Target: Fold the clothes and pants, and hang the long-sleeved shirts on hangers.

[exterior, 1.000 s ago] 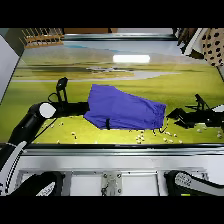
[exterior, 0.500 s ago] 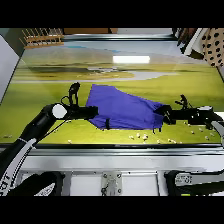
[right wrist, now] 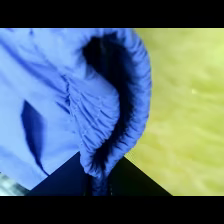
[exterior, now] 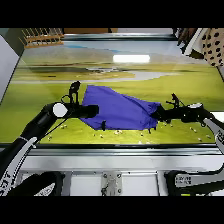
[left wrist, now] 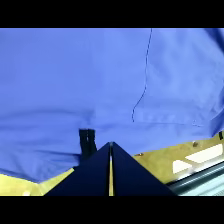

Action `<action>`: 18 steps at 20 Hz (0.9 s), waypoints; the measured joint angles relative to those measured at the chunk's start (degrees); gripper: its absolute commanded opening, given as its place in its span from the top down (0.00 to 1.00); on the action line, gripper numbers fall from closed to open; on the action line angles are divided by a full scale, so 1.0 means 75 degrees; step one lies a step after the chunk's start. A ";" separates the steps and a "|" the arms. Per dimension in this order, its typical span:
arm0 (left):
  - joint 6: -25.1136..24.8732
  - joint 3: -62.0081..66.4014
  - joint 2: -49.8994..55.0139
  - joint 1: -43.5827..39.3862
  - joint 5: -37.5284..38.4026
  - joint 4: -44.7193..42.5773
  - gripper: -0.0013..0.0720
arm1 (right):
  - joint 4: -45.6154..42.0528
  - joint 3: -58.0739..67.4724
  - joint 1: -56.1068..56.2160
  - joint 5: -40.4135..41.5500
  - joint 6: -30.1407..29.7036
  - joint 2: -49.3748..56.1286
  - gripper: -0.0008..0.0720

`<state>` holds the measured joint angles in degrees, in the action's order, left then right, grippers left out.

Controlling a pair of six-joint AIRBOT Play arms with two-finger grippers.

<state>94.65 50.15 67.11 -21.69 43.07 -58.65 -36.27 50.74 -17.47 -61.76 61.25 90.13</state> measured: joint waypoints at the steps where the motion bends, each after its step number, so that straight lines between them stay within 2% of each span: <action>1: -0.0029 0.0201 0.0102 -0.0003 0.0026 -0.0003 0.98 | -0.0376 0.0189 -0.0058 -0.0242 0.0221 -0.0108 0.96; 4: -0.0187 0.1099 0.0816 -0.0172 0.0321 -0.0012 0.98 | -0.1827 0.0979 -0.0122 -0.1128 0.1014 -0.0498 0.96; 8: -0.0493 0.2702 0.2474 -0.0868 0.0603 -0.0006 0.98 | -0.3197 0.2253 0.0125 -0.2404 0.1918 -0.0886 0.96; 13: -0.0609 0.4727 0.4593 -0.1953 0.0877 0.0032 0.98 | -0.4371 0.3861 0.1064 -0.3689 0.2888 -0.1032 0.96; 18: -0.0632 0.6003 0.5989 -0.2707 0.1341 0.0058 0.98 | -0.4873 0.4849 0.2139 -0.4328 0.3477 -0.1055 0.96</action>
<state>89.91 95.18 112.03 -42.00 53.12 -58.22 -72.82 87.11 -1.43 -94.21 87.33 82.21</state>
